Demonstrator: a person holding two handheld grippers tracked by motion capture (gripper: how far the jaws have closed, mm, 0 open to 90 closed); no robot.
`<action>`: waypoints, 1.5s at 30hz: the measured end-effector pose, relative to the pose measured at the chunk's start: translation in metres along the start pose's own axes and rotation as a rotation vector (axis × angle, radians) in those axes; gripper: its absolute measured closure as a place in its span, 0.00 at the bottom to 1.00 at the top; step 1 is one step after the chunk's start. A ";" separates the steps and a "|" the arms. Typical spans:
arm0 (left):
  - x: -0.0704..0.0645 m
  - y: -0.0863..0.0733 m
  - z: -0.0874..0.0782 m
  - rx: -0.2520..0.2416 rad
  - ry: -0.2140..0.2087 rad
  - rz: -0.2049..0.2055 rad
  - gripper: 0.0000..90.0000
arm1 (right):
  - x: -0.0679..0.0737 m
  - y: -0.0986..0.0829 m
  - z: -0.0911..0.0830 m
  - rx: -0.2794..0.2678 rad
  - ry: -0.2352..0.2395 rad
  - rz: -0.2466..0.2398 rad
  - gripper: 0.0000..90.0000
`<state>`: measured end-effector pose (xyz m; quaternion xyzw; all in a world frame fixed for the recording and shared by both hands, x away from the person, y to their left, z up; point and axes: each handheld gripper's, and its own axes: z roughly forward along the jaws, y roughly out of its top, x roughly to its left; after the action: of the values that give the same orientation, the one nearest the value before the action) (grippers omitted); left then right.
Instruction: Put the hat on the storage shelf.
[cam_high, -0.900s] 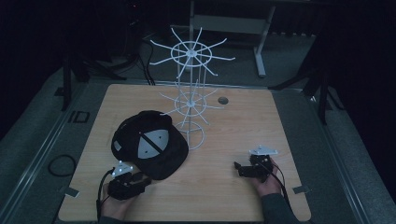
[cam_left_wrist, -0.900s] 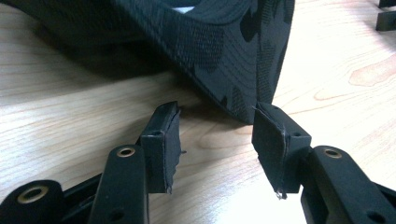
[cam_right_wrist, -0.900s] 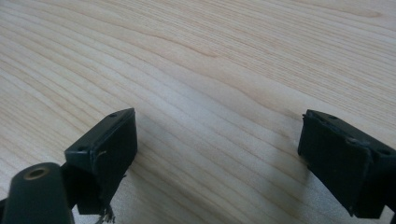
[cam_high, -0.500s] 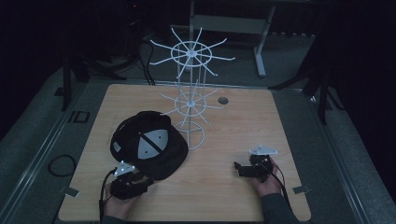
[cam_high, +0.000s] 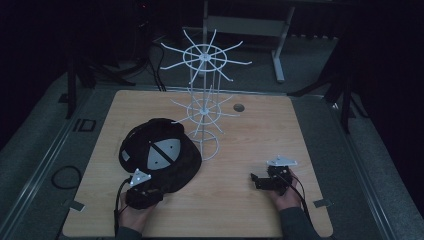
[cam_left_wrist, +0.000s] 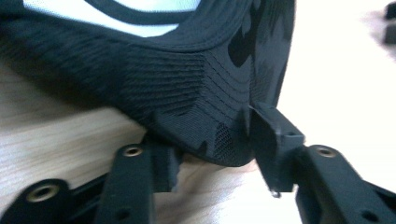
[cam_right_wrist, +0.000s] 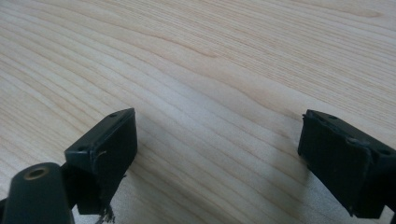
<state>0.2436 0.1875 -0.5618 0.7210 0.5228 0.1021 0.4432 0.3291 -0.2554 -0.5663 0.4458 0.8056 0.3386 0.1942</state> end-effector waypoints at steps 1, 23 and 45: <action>0.002 0.002 -0.004 -0.018 -0.022 -0.013 0.74 | 0.000 0.000 0.000 0.000 0.000 0.000 0.13; 0.018 0.019 -0.007 -0.070 0.124 -0.044 0.64 | 0.000 0.000 0.000 0.000 -0.001 0.001 0.13; 0.035 0.044 -0.030 -0.104 0.062 -0.130 0.94 | 0.000 0.000 0.000 0.000 -0.001 0.001 0.13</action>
<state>0.2700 0.2301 -0.5226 0.6581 0.5758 0.1224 0.4695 0.3290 -0.2554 -0.5663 0.4461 0.8053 0.3386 0.1943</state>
